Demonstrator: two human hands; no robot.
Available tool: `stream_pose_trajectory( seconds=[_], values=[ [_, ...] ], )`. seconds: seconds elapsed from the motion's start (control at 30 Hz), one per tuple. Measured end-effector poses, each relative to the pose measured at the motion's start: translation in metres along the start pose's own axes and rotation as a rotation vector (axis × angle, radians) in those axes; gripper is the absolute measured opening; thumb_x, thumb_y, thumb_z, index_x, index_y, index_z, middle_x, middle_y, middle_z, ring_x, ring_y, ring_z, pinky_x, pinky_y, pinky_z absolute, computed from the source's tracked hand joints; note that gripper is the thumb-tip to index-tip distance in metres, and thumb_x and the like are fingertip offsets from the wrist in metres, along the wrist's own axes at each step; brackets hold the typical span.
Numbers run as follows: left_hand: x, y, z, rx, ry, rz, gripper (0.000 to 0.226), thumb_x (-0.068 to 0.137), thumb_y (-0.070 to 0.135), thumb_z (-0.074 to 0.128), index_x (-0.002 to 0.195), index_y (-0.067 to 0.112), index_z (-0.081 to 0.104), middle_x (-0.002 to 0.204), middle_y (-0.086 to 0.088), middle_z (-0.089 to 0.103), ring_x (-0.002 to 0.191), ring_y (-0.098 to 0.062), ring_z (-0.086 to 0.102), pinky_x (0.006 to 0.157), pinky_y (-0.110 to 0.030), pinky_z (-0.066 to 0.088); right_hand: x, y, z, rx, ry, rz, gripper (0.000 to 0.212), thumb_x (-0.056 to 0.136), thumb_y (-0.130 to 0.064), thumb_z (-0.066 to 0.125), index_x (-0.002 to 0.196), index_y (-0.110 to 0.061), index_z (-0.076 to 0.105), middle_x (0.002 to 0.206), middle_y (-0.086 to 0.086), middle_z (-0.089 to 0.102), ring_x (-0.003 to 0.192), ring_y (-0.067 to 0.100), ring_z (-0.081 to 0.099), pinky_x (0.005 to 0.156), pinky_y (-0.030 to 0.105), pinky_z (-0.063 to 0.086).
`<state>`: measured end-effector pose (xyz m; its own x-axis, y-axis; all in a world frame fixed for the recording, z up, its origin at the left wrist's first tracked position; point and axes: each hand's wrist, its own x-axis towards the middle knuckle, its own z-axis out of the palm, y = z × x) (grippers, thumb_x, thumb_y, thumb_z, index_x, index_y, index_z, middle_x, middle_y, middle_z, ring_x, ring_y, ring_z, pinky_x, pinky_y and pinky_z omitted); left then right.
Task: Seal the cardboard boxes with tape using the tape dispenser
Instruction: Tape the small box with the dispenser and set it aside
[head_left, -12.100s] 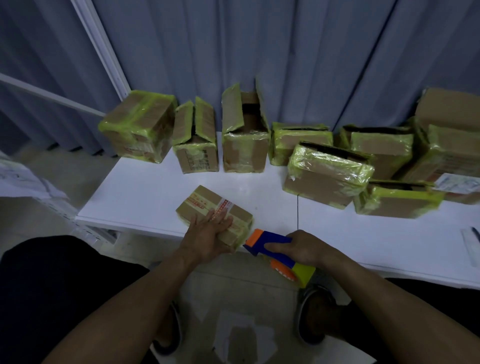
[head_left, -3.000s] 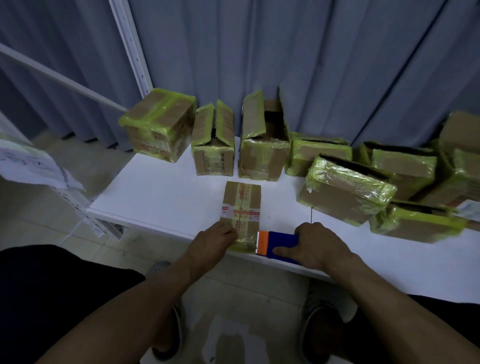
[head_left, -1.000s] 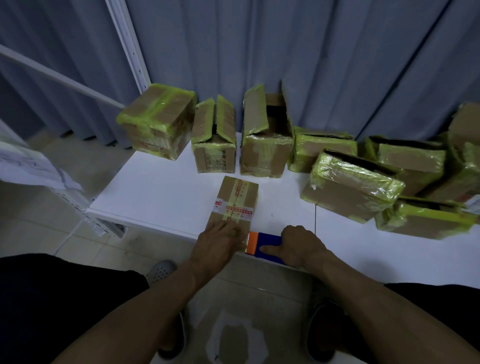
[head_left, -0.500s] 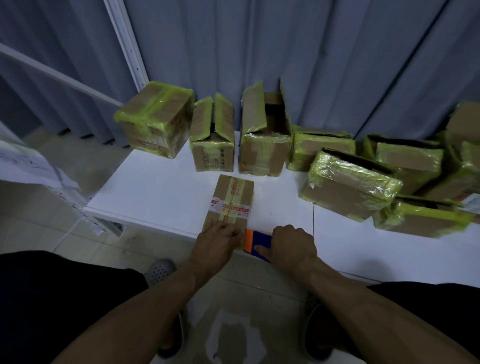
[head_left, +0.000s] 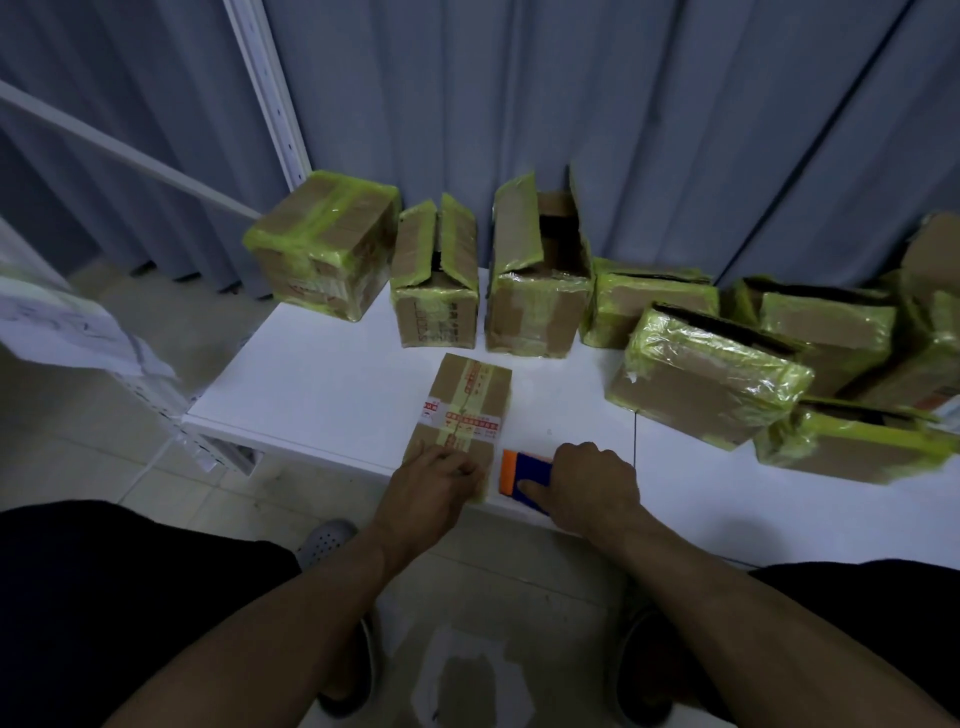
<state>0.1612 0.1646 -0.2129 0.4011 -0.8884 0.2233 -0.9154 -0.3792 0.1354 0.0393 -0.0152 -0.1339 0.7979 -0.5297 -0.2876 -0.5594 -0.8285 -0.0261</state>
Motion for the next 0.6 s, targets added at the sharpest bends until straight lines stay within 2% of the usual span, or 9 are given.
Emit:
stream_pose_trajectory(
  seconds=[0.07,0.13,0.2,0.27,0.37,0.43,0.53,0.6],
  values=[
    [-0.004,-0.003,-0.002,-0.001,-0.009,-0.002,0.023,0.077,0.024,0.080,0.101,0.024,0.078,0.102,0.008,0.071,0.095,-0.019,0.065,0.090,-0.038,0.053,0.000,0.007,-0.002,0.014,-0.007,0.026,0.063,0.089,-0.070,0.060,0.115,-0.013,0.064,0.110,0.005,0.069,0.094,0.024,0.068,0.073,0.032,0.052],
    [-0.005,-0.005,-0.006,-0.015,-0.003,-0.075,0.023,0.080,0.038,0.074,0.101,0.029,0.077,0.102,0.011,0.069,0.099,-0.017,0.064,0.100,-0.046,0.045,-0.001,0.012,-0.002,0.079,-0.028,0.070,0.063,0.087,-0.072,0.060,0.108,-0.013,0.063,0.104,0.004,0.069,0.085,0.022,0.065,0.068,0.031,0.050],
    [0.000,-0.003,-0.010,0.031,-0.066,-0.160,0.038,0.077,0.058,0.071,0.107,0.035,0.073,0.106,0.015,0.068,0.107,-0.014,0.060,0.106,-0.059,0.037,-0.002,0.014,-0.002,0.135,-0.021,0.087,0.062,0.085,-0.076,0.060,0.096,-0.015,0.060,0.094,0.002,0.065,0.076,0.019,0.060,0.065,0.030,0.048],
    [0.002,-0.001,-0.002,0.072,-0.109,-0.185,0.052,0.077,0.062,0.069,0.122,0.035,0.066,0.119,0.012,0.066,0.115,-0.017,0.058,0.107,-0.058,0.037,-0.004,0.017,-0.003,0.209,-0.005,0.097,0.062,0.082,-0.079,0.060,0.078,-0.018,0.051,0.081,-0.002,0.060,0.070,0.017,0.059,0.061,0.029,0.048],
    [-0.002,0.007,0.009,0.044,-0.070,-0.202,0.048,0.087,0.045,0.068,0.131,0.026,0.061,0.124,0.002,0.067,0.114,-0.023,0.059,0.102,-0.046,0.046,-0.008,0.022,-0.007,0.273,0.017,0.097,0.062,0.081,-0.080,0.060,0.071,-0.021,0.046,0.070,-0.004,0.054,0.063,0.015,0.056,0.053,0.027,0.042],
    [-0.005,0.009,0.012,0.014,-0.034,-0.212,0.046,0.088,0.036,0.068,0.131,0.023,0.061,0.123,0.000,0.067,0.113,-0.025,0.058,0.099,-0.048,0.048,-0.011,0.025,-0.011,0.288,0.039,0.083,0.063,0.081,-0.080,0.060,0.070,-0.019,0.047,0.068,-0.004,0.053,0.059,0.013,0.054,0.050,0.026,0.037],
    [-0.013,0.004,0.012,-0.146,0.024,-0.108,0.043,0.087,0.025,0.066,0.130,0.021,0.064,0.130,0.001,0.063,0.118,-0.027,0.057,0.098,-0.052,0.049,-0.013,0.029,-0.017,0.337,0.070,0.068,0.064,0.081,-0.079,0.060,0.068,-0.018,0.048,0.066,-0.003,0.055,0.059,0.012,0.055,0.050,0.027,0.038],
    [-0.019,-0.004,0.011,-0.265,0.093,-0.017,0.049,0.083,0.008,0.069,0.129,0.022,0.064,0.136,0.004,0.060,0.123,-0.029,0.056,0.098,-0.044,0.051,-0.014,0.032,-0.021,0.363,0.087,0.069,0.064,0.081,-0.080,0.060,0.068,-0.018,0.050,0.067,-0.002,0.056,0.061,0.013,0.058,0.052,0.028,0.041]
  ],
)
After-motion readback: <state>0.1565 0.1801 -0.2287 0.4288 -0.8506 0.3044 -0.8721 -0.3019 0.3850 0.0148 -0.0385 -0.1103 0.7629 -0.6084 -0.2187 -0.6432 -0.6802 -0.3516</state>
